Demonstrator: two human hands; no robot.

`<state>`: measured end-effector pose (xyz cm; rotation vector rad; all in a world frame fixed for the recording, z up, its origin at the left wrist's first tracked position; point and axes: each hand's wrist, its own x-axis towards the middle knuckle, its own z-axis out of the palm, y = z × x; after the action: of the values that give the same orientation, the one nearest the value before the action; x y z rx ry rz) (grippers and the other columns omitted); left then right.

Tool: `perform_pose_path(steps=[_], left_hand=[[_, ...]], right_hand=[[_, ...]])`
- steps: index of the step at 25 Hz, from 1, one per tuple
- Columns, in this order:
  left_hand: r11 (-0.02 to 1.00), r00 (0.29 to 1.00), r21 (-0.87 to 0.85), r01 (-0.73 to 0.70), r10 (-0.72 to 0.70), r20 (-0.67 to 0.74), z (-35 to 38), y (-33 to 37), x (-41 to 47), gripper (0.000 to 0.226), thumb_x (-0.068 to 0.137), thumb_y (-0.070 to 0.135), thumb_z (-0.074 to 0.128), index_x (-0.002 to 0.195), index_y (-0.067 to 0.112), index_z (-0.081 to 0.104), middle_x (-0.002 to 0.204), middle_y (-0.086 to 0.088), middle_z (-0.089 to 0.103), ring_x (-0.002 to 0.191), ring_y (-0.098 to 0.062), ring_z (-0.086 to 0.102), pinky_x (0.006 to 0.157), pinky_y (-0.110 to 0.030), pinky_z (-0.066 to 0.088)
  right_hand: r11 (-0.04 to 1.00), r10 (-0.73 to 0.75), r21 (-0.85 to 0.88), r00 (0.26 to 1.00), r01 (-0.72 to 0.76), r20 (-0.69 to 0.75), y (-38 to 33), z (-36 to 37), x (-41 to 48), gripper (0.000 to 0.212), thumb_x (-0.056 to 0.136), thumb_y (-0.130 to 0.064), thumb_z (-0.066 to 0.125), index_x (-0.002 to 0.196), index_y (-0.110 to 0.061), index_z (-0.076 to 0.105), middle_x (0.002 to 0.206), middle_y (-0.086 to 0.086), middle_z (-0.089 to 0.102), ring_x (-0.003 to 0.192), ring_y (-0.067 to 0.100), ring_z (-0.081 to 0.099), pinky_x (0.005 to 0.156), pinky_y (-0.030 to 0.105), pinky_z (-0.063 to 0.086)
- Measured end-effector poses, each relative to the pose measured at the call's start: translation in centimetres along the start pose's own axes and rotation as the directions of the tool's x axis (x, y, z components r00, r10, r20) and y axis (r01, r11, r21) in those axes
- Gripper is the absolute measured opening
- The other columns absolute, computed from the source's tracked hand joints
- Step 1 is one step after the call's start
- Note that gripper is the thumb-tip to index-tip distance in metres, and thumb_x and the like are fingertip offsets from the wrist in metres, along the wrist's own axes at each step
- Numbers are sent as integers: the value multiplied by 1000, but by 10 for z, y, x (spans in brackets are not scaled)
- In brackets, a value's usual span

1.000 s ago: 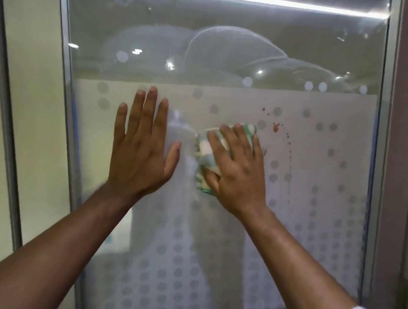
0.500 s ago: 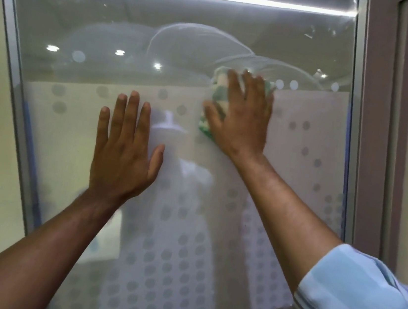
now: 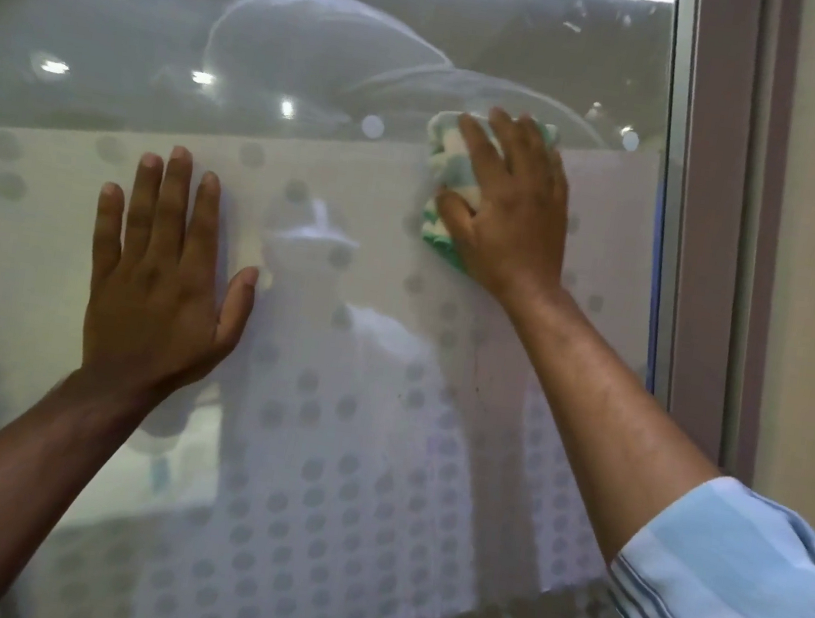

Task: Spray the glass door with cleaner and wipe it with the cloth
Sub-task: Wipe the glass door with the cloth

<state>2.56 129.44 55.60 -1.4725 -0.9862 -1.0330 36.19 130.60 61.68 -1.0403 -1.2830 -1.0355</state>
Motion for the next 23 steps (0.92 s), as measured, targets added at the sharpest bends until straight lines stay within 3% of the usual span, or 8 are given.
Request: perform_pose_path(steps=[6,12,18,23], left_hand=[[1000,1000,-15,-7,7,18,0,-1,0,82,108,50,36,171,5,9,180,-23,5,168,-41,3,135,-64,7],[1000,999,4,9,-9,34,-2,1,1,81,108,50,34,171,5,10,180,-24,5,168,-42,3,135,-63,5],[1000,999,4,2,-2,44,-3,1,0,81,109,50,35,171,6,8,180,-24,4,168,-42,2,135,-63,5],[1000,999,-9,0,0,37,-2,-1,0,80,109,50,34,171,7,8,180,-23,3,168,-42,1,135,-63,5]], right_hand=[[967,248,73,967,-244,-56,25,-5,-77,64,92,-40,64,152,-19,55,158,12,53,151,40,43,121,58,38],[936,343,110,938,-336,-52,-30,0,-135,68,92,-47,65,152,-19,56,160,11,52,152,38,43,123,57,35],[987,43,153,994,-58,97,-119,1,-180,72,89,-49,70,153,-21,56,165,12,46,158,37,33,125,61,28],[960,-240,181,959,212,149,-108,-2,-232,68,90,-46,73,151,-21,59,162,12,49,159,35,34,123,63,32]])
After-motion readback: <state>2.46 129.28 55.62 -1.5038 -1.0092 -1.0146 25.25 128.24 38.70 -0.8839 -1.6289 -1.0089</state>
